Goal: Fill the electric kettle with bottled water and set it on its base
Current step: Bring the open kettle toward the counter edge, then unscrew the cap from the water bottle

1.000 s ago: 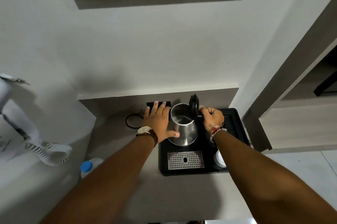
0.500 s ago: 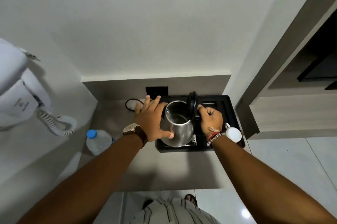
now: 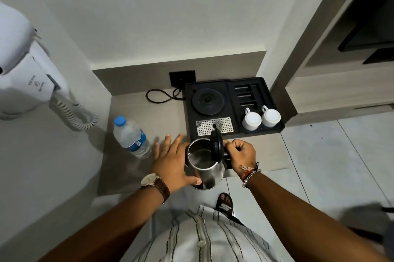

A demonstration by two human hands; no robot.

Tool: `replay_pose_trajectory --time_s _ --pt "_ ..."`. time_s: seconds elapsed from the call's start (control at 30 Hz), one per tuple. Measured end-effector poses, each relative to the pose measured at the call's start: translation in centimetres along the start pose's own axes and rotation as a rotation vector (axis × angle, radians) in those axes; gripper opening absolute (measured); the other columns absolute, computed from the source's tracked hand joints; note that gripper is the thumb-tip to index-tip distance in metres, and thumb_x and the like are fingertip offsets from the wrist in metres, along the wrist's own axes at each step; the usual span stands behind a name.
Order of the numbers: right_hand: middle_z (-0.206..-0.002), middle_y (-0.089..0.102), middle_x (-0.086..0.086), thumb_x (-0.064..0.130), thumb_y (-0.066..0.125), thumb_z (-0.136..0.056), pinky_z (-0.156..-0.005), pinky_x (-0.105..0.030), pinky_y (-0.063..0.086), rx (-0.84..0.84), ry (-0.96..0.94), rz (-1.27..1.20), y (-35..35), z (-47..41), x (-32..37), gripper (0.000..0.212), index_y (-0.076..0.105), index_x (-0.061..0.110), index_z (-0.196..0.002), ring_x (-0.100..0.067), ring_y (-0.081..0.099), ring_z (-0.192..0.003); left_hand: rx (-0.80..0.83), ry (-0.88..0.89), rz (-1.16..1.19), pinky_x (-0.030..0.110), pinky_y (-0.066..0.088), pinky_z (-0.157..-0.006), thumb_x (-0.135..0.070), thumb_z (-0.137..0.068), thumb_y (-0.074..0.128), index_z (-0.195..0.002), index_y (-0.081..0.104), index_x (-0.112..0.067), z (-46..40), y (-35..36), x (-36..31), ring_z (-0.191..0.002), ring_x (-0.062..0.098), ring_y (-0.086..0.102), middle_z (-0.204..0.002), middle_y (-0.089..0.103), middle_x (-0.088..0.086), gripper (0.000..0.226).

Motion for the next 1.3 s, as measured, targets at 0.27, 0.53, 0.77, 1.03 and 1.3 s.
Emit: replay_pose_trajectory --time_s 0.27,0.53,0.77,1.03,1.3 --pt "-0.055 0.048 -0.006 0.013 0.075 -0.092 -0.063 -0.037 0.042 -0.032 0.044 0.003 3.5 1.6 -2.3 0.046 0.051 0.002 -0.055 -0.020 0.044 -0.057 0.008 -0.010 0.125 0.054 -0.001 -0.126 -0.066 -0.059 0.086 -0.157 0.018 -0.031 0.6 2.9 2.8 -0.157 0.027 0.001 -0.170 0.012 -0.004 0.124" --pt "-0.074 0.066 -0.006 0.057 0.051 -0.093 -0.070 -0.040 0.050 -0.010 -0.143 -0.015 3.2 1.7 -0.4 0.051 0.066 0.010 -0.077 -0.018 0.061 -0.072 -0.050 -0.040 0.138 0.055 0.003 -0.124 -0.065 -0.063 0.085 -0.158 0.016 -0.033 -0.2 3.2 3.5 -0.157 0.028 0.004 -0.169 0.016 -0.006 0.122" --pt "-0.129 0.061 0.000 0.099 0.056 -0.065 -0.107 -0.047 0.046 0.093 -0.507 0.598 3.9 3.1 1.4 0.104 0.054 0.022 -0.134 -0.022 0.056 -0.121 -0.030 -0.055 0.093 0.057 0.001 -0.124 -0.072 -0.063 0.079 -0.158 0.016 -0.033 -0.8 3.4 3.4 -0.157 0.029 0.000 -0.170 0.015 -0.006 0.120" --pt "-0.111 0.074 -0.004 0.101 0.054 -0.063 -0.106 -0.050 0.047 0.049 -0.579 0.870 4.8 3.3 3.6 0.103 0.069 0.016 -0.119 -0.031 0.064 -0.109 -0.105 0.105 0.061 0.053 0.017 -0.123 -0.080 -0.074 0.064 -0.160 0.011 -0.029 1.4 -0.7 3.2 -0.157 0.028 0.004 -0.170 0.013 -0.003 0.114" --pt "-0.106 0.071 -0.003 0.103 0.042 -0.065 -0.091 -0.043 0.054 0.141 -0.550 0.849 5.0 3.2 3.8 0.102 0.068 0.018 -0.116 -0.029 0.064 -0.100 -0.559 -0.230 -0.146 0.053 0.047 -0.099 -0.030 -0.098 0.056 -0.141 0.059 -0.018 2.0 -12.9 12.8 -0.122 0.042 0.049 -0.140 0.058 0.012 0.045"
Point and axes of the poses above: each hand's wrist, its own z-axis away from the middle knuckle, its own y-axis out of the palm, x = y × z, the point moved 5 cm from there along -z, towards the middle knuckle
